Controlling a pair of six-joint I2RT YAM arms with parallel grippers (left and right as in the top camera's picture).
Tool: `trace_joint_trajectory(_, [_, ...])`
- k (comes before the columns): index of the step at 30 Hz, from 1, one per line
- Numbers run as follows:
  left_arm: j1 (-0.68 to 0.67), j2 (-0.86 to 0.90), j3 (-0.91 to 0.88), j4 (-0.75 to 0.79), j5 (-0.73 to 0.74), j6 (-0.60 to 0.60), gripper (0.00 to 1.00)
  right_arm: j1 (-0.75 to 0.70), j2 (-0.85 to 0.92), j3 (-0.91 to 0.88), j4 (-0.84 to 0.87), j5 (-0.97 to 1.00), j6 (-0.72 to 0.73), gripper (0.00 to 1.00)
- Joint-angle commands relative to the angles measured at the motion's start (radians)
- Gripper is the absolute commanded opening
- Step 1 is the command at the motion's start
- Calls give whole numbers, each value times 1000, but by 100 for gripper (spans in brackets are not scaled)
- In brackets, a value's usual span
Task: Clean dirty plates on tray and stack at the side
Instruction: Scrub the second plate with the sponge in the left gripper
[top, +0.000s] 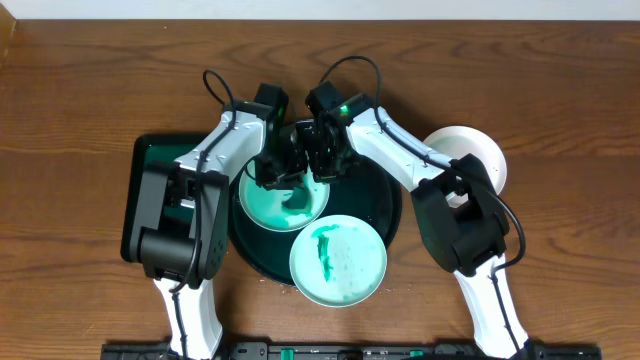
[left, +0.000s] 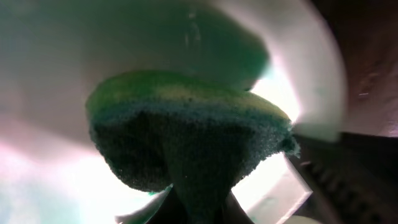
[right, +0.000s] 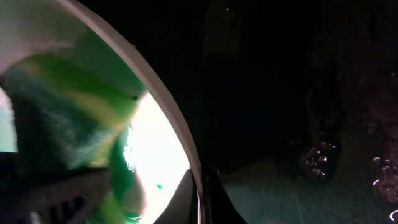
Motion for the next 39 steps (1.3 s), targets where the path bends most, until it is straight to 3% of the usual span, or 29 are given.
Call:
trace_joint_trajectory(1, [-32,62,-35,71,130,-158,7,12,34,-17,3,69,18,1])
trace_joint_trajectory(10, [-33,62,-38,124,-175,-604,7,9,34,-17,3,69,21,1])
trace_joint_trajectory(17, [-33,62,-38,190,-248,-661,8,8,34,-17,3,69,21,1])
trace_joint_trajectory(24, [-32,16,-37,153,-290,-469,7,7,34,-19,-1,68,20,1])
trace_joint_trajectory(28, [-33,-88,-36,145,-262,-163,7,-1,34,-23,1,59,20,1])
trace_joint_trajectory(31, [-33,-107,-36,152,-128,-8,7,-6,34,-24,6,45,20,1])
trace_joint_trajectory(33, [-32,-107,-36,142,-117,60,7,-5,34,-24,6,46,20,1])
trace_joint_trajectory(37, [-17,-107,-36,10,-320,82,7,-5,34,-24,-2,46,8,1])
trace_joint_trajectory(39, [-12,-107,-36,-104,-537,79,7,-5,34,-24,2,46,9,1])
